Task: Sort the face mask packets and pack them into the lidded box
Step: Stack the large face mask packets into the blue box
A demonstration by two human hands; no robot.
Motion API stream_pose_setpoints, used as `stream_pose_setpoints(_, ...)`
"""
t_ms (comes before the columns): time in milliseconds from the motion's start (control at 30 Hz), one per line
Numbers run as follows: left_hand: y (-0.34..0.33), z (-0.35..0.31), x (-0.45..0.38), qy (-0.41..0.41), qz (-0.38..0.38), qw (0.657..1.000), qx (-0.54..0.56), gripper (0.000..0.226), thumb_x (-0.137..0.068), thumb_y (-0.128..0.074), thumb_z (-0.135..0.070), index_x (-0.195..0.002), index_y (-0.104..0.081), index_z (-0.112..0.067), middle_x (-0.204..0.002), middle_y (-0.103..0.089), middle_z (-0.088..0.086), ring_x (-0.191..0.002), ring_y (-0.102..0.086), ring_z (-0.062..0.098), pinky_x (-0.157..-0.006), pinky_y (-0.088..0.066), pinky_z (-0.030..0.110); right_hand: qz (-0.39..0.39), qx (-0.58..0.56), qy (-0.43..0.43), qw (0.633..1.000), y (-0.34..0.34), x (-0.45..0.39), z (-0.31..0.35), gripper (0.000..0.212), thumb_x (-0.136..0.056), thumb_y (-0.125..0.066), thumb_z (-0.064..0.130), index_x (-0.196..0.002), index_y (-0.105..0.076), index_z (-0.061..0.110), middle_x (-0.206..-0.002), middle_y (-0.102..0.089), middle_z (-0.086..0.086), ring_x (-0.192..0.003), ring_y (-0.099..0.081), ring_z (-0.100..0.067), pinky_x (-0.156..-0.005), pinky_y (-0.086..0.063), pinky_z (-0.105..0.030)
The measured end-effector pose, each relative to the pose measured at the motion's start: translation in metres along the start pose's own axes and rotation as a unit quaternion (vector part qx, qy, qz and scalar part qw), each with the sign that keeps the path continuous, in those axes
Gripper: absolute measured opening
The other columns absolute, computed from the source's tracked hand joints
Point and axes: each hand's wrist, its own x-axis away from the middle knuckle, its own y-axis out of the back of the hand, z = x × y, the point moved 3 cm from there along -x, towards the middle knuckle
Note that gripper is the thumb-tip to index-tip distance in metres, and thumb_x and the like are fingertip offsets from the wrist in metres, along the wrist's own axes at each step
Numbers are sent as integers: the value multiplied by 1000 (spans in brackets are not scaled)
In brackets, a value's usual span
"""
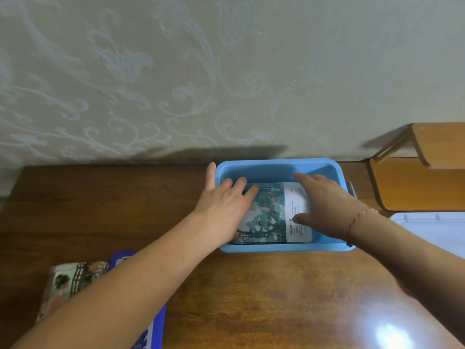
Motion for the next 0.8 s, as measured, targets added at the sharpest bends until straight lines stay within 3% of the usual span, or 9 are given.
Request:
stream_pose_setpoints(67,1,-2,0,1,8,1000,-13,114,-70,-80,-45,-155,-7,-21,-143,-32,5,-128,-41,27,-110,8,67,-4,53,75,996,-3,-3,5,88,-79,-76,38,-149,-23,26,-150,-27,-4,-133,-36,-26,-107,-40,-38)
stream_pose_setpoints(133,1,-3,-2,2,12,1000,-19,114,-70,-81,-43,-155,-8,-20,-139,-35,5,-125,-44,28,-111,8,66,11,120,126,985,-10,-9,6,94,-77,-77,40,-150,-19,30,-154,-17,-1,-138,-27,-25,-108,-39,-40)
stream_pose_setpoints(400,-2,-9,-9,15,25,999,-43,108,-71,-81,-34,-150,-10,-19,-135,-37,7,-125,-43,28,-111,0,60,20,104,155,982,-31,-20,-3,105,-75,-78,39,-152,-7,32,-154,-12,1,-141,-16,-23,-111,-37,-41)
stream_pose_setpoints(500,0,-5,-7,8,46,999,-24,116,-72,-81,-37,-154,0,-19,-146,-31,9,-135,-34,29,-112,1,63,28,105,159,981,-31,-18,-6,111,-74,-78,42,-152,-1,32,-157,-6,3,-144,-8,-23,-115,-31,-42)
stream_pose_setpoints(600,8,10,10,-36,43,996,72,112,-79,-76,-42,-156,4,-20,-162,-9,6,-149,-10,23,-119,2,58,10,85,139,987,-18,-6,-6,102,-78,-73,47,-153,-6,31,-160,-8,2,-147,-5,-20,-119,-18,-36)
stream_pose_setpoints(633,11,17,21,-53,10,988,144,104,-82,-72,-46,-157,-4,-20,-163,-8,2,-150,-6,18,-122,-1,52,-18,57,129,990,-10,3,-4,92,-81,-69,48,-153,-14,30,-159,-14,3,-147,-11,-18,-117,-17,-32)
stream_pose_setpoints(700,11,36,47,-63,-122,940,312,77,-88,-65,-46,-152,-31,-19,-158,-27,0,-147,-18,10,-121,-17,35,-156,-33,129,979,7,30,3,67,-85,-62,50,-143,-42,26,-147,-43,4,-135,-40,-13,-108,-30,-22)
stream_pose_setpoints(733,4,49,62,-43,-212,900,378,62,-90,-63,-41,-144,-46,-15,-150,-41,1,-142,-32,10,-117,-26,29,-253,-94,138,953,14,49,10,53,-86,-61,48,-132,-56,21,-130,-58,5,-120,-54,-11,-99,-36,-18)
stream_pose_setpoints(800,-32,72,100,62,-368,822,431,40,-91,-60,-28,-123,-62,-6,-127,-60,3,-123,-54,12,-104,-43,29,-395,-233,144,877,9,90,29,26,-90,-65,34,-106,-68,14,-103,-69,9,-93,-63,-3,-86,-44,-11)
